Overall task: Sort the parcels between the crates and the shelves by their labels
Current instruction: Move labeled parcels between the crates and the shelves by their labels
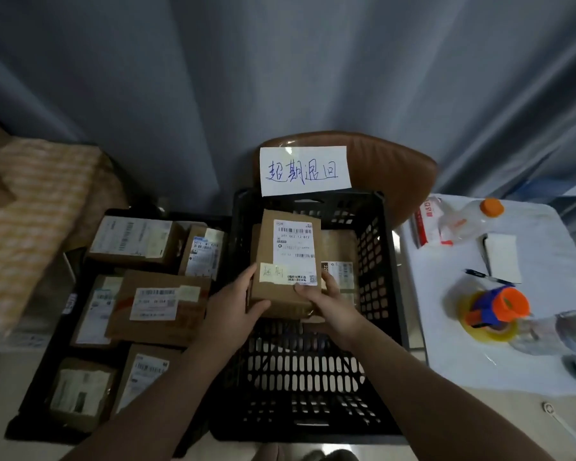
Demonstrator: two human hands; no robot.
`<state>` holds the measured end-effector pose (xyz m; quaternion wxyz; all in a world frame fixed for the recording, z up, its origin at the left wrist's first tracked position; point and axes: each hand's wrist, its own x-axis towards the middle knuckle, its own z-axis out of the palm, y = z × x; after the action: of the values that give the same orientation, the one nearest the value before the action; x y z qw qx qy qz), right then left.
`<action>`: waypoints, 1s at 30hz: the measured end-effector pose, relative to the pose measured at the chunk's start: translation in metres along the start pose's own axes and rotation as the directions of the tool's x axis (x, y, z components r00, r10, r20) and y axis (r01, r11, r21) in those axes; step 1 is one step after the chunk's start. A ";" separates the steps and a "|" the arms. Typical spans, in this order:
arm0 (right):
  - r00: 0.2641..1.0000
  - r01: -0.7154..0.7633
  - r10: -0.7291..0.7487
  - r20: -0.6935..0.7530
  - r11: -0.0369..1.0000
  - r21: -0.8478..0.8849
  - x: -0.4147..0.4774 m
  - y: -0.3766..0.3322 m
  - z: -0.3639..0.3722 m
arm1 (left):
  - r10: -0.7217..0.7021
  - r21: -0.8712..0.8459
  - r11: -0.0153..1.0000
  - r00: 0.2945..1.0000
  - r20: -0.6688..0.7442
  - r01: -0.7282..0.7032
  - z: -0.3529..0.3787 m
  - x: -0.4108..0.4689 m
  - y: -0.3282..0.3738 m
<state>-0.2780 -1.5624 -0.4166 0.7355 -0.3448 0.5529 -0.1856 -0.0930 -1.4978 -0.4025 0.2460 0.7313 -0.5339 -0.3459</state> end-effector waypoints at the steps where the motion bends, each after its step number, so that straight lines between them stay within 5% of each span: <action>1: 1.000 0.000 0.000 -0.010 1.000 0.007 0.014 -0.003 0.001 | 0.018 0.137 0.990 0.999 -0.046 -0.011 -0.001 0.015 -0.002; 5: 0.995 0.084 -0.086 -0.046 0.995 -0.045 0.068 -0.010 0.009 | 0.026 0.400 0.916 0.987 -0.157 0.040 0.001 0.069 -0.015; 11: 0.966 0.158 -0.227 -0.127 0.899 -0.408 0.119 0.001 0.023 | 0.071 0.644 0.764 0.997 -0.024 -0.039 0.014 0.090 -0.057; 14: 0.955 0.146 -0.254 -0.157 0.856 -0.496 0.130 0.003 0.022 | 0.124 0.621 0.783 0.988 -0.086 -0.044 0.021 0.085 -0.066; 18: 0.947 0.109 -0.248 -0.206 0.849 -0.518 0.138 0.001 0.021 | -0.019 0.527 0.847 0.995 -0.096 0.067 0.024 0.089 -0.069; 26: 0.954 0.065 -0.243 -0.176 0.740 -0.669 0.145 0.002 0.014 | 0.018 0.518 0.855 0.997 -0.081 0.026 0.028 0.086 -0.068; 30: 0.955 0.006 -0.246 -0.167 0.577 -0.817 0.135 -0.008 0.017 | -0.001 0.568 0.823 1.000 -0.008 0.005 0.017 0.072 -0.070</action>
<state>-0.2176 -1.6510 -0.5009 0.4028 -0.6519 0.6425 -0.0103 -0.0495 -1.5445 -0.4823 0.0188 0.7736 -0.6104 -0.1690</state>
